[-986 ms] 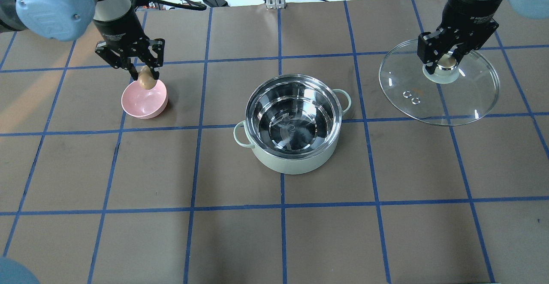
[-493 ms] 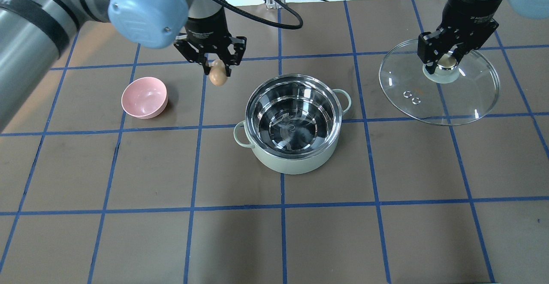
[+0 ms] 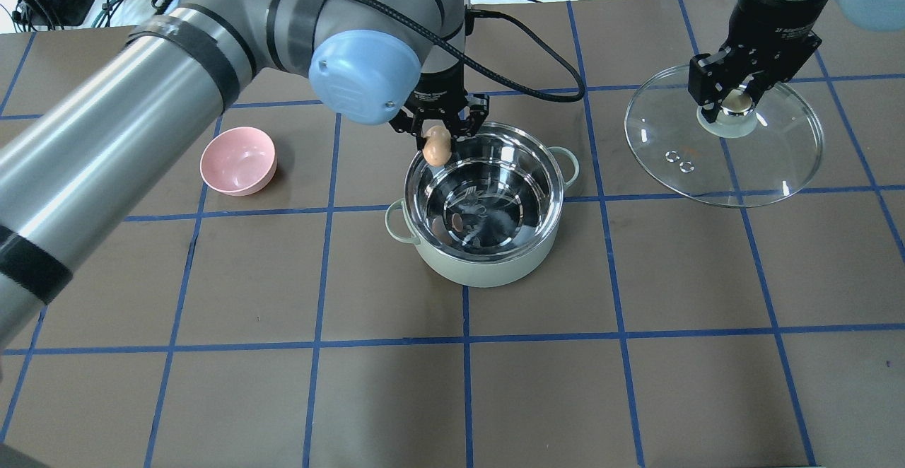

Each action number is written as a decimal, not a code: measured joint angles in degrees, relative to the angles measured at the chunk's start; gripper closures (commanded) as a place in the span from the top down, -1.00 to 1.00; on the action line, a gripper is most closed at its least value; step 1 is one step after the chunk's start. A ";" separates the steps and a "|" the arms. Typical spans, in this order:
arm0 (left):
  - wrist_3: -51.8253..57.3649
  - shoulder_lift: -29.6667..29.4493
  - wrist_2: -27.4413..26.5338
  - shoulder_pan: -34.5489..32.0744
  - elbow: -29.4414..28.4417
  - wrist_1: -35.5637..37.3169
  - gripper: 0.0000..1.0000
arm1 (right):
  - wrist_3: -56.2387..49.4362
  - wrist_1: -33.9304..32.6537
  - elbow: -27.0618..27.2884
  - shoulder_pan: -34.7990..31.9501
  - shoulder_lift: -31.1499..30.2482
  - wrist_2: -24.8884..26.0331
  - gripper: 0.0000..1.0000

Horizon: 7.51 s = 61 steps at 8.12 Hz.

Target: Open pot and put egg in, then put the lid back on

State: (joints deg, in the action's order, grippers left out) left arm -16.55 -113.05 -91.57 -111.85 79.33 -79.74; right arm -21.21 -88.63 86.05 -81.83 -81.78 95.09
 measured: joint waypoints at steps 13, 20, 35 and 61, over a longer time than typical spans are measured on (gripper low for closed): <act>7.21 5.81 -7.37 13.86 -0.92 -6.99 1.00 | 9.71 0.58 -0.99 -4.97 -0.97 -1.79 -1.00; 9.33 6.79 -7.89 23.56 -1.28 -7.51 1.00 | 35.67 -8.05 -1.61 -24.16 5.15 -9.97 -1.00; 9.25 7.89 -3.48 23.65 -1.41 -9.02 1.00 | 38.90 -14.50 2.50 -25.84 9.83 -10.13 -1.00; 9.25 18.58 -0.37 22.90 -0.32 -13.43 1.00 | 21.05 -12.64 0.39 -16.49 1.01 -4.68 1.00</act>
State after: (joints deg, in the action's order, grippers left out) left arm -7.29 -94.48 -91.93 -88.95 79.01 -93.16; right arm -0.16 -101.27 86.43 -98.31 -80.77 90.42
